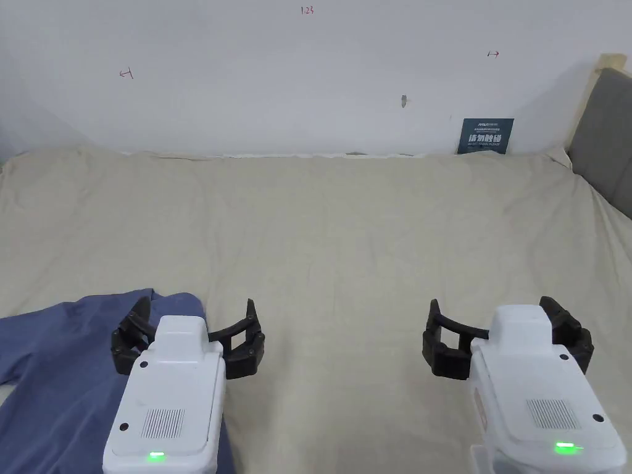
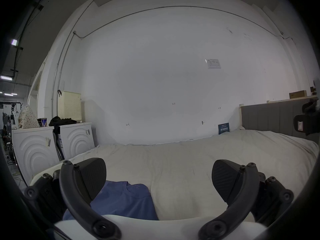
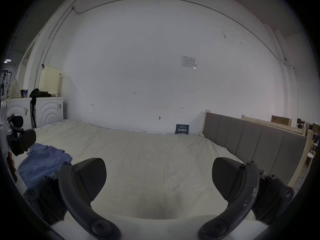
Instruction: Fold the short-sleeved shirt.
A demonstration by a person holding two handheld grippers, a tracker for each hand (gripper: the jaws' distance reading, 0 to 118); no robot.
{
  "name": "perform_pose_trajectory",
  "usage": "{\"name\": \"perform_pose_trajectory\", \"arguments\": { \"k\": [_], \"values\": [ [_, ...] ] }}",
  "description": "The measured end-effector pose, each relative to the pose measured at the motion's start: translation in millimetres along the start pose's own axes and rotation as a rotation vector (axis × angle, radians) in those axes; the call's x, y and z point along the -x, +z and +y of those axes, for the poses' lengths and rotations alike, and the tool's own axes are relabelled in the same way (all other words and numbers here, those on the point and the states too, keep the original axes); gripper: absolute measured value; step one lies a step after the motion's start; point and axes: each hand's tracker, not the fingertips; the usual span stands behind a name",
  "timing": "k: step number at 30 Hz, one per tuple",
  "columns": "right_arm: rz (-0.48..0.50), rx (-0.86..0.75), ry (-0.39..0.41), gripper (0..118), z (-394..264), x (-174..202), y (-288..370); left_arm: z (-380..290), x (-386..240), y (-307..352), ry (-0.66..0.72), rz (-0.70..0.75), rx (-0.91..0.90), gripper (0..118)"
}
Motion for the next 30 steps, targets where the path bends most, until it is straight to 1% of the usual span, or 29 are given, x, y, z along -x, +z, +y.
{"name": "perform_pose_trajectory", "arguments": {
  "k": [1, 2, 3, 4, 5, 8, 9, 10, 11, 12, 13, 14, 15, 16, 20, 22, 23, 24, 25, 26, 29, 30],
  "values": [
    [-0.009, -0.010, 0.029, 118, 3, 2, 1, 2, 1, -1, 0.026, -0.006, -0.001, 118],
    [-0.027, -0.027, 0.078, 118, 7, 5, 2, 5, 3, -1, 0.097, -0.020, -0.002, 118],
    [-0.055, -0.040, 0.137, 118, 12, 9, 3, 8, 7, -2, 0.190, -0.034, 0.002, 118],
    [-0.092, -0.068, 0.228, 118, 17, 16, 5, 11, 13, -4, 0.332, -0.045, 0.011, 118],
    [-0.129, -0.105, 0.328, 118, 21, 24, 7, 13, 21, -6, 0.526, -0.053, 0.032, 118],
    [-0.276, -0.247, 0.651, 118, 22, 46, 12, 1, 50, -13, 1.223, -0.121, 0.090, 118],
    [-0.315, -0.287, 0.734, 118, 19, 51, 14, -8, 54, -14, 1.406, -0.122, 0.100, 118],
    [-0.350, -0.328, 0.815, 118, 16, 56, 15, -16, 58, -14, 1.573, -0.129, 0.115, 118],
    [-0.376, -0.364, 0.875, 118, 12, 59, 15, -21, 60, -14, 1.694, -0.138, 0.131, 118],
    [-0.394, -0.385, 0.911, 118, 9, 60, 15, -26, 61, -15, 1.740, -0.149, 0.143, 118],
    [-0.397, -0.390, 0.919, 118, 7, 60, 15, -26, 62, -15, 1.714, -0.148, 0.162, 118],
    [-0.379, -0.371, 0.881, 118, 7, 58, 15, -22, 61, -14, 1.644, -0.133, 0.166, 118],
    [-0.359, -0.347, 0.834, 118, 9, 56, 14, -15, 59, -13, 1.506, -0.118, 0.162, 118],
    [-0.324, -0.295, 0.746, 118, 13, 52, 14, -2, 56, -11, 1.301, -0.102, 0.135, 118],
    [-0.132, -0.130, 0.292, 118, 28, 22, 12, 37, 19, -5, 0.432, -0.031, 0.018, 118],
    [-0.044, -0.066, 0.110, 118, 29, 8, 9, 37, 1, -5, 0.100, 0.010, -0.040, 118],
    [-0.011, -0.029, 0.029, 118, 29, 2, 8, 32, -7, -5, -0.008, 0.010, -0.054, 118],
    [0.020, -0.021, -0.033, 118, 27, -2, 8, 29, -12, -4, -0.071, 0.012, -0.060, 118],
    [0.043, -0.017, -0.080, 118, 24, -3, 7, 26, -15, -4, -0.106, 0.016, -0.061, 118],
    [0.046, -0.006, -0.108, 118, 22, -5, 6, 22, -14, -5, -0.097, 0.016, -0.047, 118],
    [0.041, 0.010, -0.115, 118, 18, -5, 4, 17, -10, -8, 0.009, 0.004, 0.004, 118],
    [0.038, 0.015, -0.117, 118, 18, -5, 3, 16, -9, -8, 0.025, 0.004, 0.008, 118]
  ]
}}
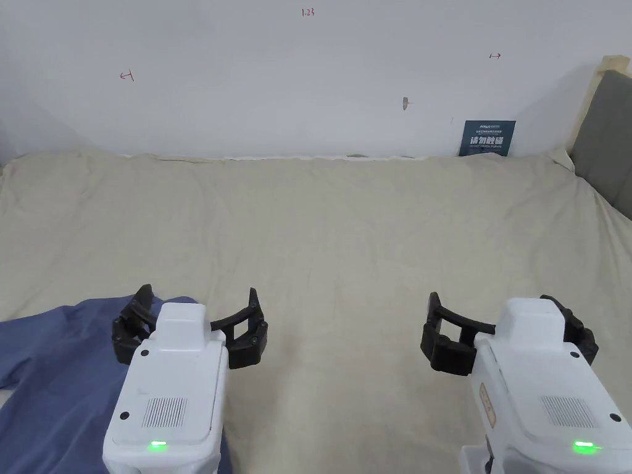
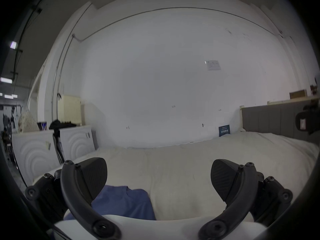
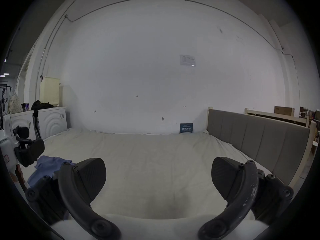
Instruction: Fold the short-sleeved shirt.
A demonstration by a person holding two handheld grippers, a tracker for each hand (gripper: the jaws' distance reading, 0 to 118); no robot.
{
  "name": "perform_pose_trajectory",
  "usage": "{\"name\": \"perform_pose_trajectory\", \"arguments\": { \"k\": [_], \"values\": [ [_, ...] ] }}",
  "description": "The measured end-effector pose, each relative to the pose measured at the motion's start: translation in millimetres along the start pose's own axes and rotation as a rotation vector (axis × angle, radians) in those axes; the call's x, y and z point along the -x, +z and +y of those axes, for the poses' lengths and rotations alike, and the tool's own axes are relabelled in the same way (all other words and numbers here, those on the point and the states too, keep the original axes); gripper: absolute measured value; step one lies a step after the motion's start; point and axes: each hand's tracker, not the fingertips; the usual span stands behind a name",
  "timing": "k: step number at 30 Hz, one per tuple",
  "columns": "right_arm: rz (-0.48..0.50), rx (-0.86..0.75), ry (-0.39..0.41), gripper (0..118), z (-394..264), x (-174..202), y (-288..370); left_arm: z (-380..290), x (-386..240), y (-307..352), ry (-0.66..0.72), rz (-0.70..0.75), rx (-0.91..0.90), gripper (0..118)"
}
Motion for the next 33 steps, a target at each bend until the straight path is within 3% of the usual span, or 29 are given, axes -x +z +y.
{"name": "perform_pose_trajectory", "arguments": {
  "k": [8, 29, 33],
  "values": [
    [-0.017, -0.010, 0.043, 118, 1.9, 2.3, 2.1, 1.4, 6.5, 1.3, -0.004, 0.008, -0.006, 118],
    [-0.018, -0.010, 0.066, 118, 5.7, 2.9, 4.8, 0.0, 5.0, 4.2, -0.039, 0.005, 0.006, 118],
    [-0.020, -0.009, 0.072, 117, 6.8, 3.6, 5.5, 0.3, 4.8, 4.3, -0.045, -0.001, 0.009, 112]
  ]
}}
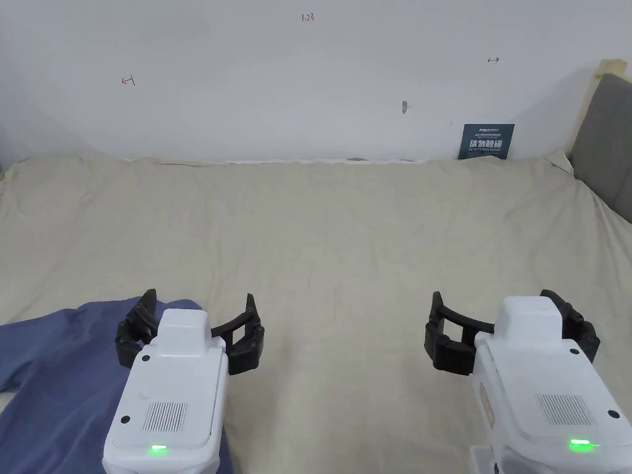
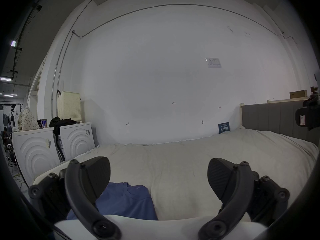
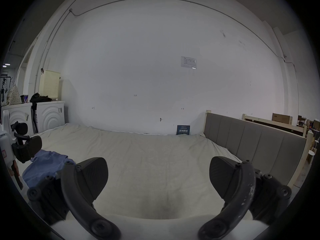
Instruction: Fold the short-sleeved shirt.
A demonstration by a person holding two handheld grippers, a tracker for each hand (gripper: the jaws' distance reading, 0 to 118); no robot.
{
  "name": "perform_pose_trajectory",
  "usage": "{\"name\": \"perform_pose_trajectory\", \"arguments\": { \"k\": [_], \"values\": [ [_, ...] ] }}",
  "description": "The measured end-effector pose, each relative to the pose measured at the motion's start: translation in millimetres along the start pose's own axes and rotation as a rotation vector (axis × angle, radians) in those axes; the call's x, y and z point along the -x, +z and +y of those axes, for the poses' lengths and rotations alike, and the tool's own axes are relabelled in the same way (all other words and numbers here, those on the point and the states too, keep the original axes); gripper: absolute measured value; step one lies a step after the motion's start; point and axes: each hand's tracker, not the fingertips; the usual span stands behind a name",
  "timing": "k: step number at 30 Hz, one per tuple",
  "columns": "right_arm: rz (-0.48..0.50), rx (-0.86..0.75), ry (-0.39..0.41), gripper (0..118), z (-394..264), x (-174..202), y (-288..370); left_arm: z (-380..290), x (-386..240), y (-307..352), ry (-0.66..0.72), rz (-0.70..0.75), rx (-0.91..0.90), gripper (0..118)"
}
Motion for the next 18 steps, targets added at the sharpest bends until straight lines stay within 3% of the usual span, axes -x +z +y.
{"name": "perform_pose_trajectory", "arguments": {
  "k": [3, 4, 5, 6, 7, 8, 9, 10, 18],
  "values": [
    [-0.001, 0.002, 0.008, 115, 0.0, 0.5, -0.4, 1.1, 0.4, -0.4, 0.004, -0.008, 0.008, 106],
    [-0.001, 0.004, 0.010, 106, 0.0, 0.7, -0.5, 1.3, 0.4, 0.1, 0.010, -0.007, 0.007, 91],
    [0.002, 0.009, 0.011, 91, 0.3, 1.0, -0.4, 1.9, 0.7, 0.9, 0.020, -0.010, 0.005, 73],
    [0.003, 0.014, 0.011, 68, 0.7, 1.0, -0.1, 2.7, 1.2, 1.3, 0.030, -0.017, 0.009, 44],
    [0.004, 0.014, 0.011, 47, 0.8, 1.1, 0.5, 3.6, 1.4, 0.8, 0.039, -0.024, 0.017, 24],
    [-0.002, 0.010, 0.014, 36, 0.9, 1.7, 0.7, 4.9, 0.7, 0.3, 0.044, -0.026, 0.025, 14],
    [-0.013, 0.013, 0.023, 36, 1.4, 2.5, -0.2, 5.2, 0.1, -0.8, 0.044, -0.025, 0.028, 14],
    [-0.042, 0.026, 0.029, 3, 1.3, 2.9, -1.8, 5.0, 2.3, 0.3, 0.042, -0.026, 0.027, 1],
    [-0.005, 0.014, 0.017, 1, 5.2, 2.5, -7.4, 4.2, 7.3, 0.6, 0.052, -0.036, 0.044, 0]
  ]
}}
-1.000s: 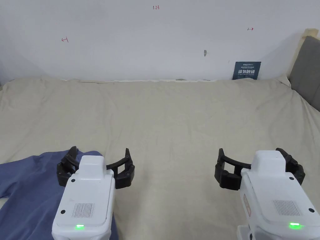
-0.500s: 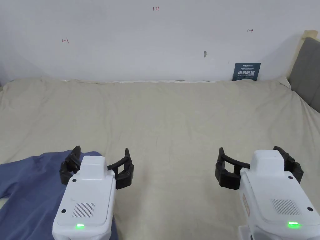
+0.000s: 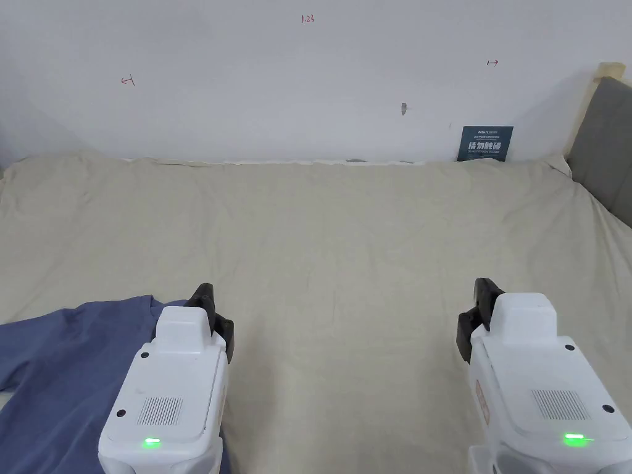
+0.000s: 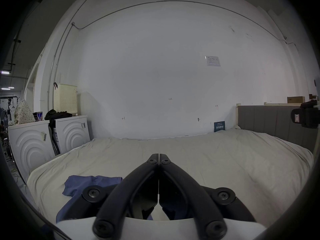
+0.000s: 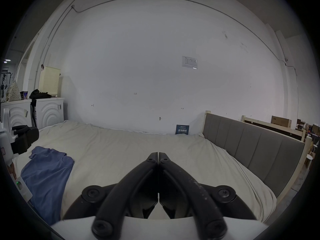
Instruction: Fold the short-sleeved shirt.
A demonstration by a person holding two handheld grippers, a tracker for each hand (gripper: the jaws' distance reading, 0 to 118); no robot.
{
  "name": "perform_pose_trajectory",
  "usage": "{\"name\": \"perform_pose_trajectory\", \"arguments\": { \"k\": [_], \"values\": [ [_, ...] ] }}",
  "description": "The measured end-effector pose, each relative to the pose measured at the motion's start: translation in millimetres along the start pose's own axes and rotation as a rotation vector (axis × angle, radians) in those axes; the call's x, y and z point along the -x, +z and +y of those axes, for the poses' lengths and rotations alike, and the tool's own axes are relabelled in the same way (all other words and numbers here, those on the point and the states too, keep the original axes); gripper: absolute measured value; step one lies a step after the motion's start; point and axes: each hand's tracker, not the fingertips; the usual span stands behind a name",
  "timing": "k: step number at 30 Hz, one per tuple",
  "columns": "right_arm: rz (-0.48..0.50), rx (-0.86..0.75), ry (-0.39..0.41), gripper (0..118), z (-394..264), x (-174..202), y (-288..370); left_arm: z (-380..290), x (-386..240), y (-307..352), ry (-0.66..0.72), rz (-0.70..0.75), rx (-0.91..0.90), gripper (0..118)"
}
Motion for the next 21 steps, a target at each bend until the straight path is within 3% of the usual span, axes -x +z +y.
{"name": "perform_pose_trajectory", "arguments": {
  "k": [8, 21],
  "values": [
    [0.108, -0.016, 0.005, 1, 11, 35, -11, 3, 44, 10, 0.017, 0.102, 0.002, 0],
    [0.437, -0.053, -0.005, 1, 25, 170, -15, 0, 175, 76, -0.013, 0.433, 0.037, 0]
  ]
}}
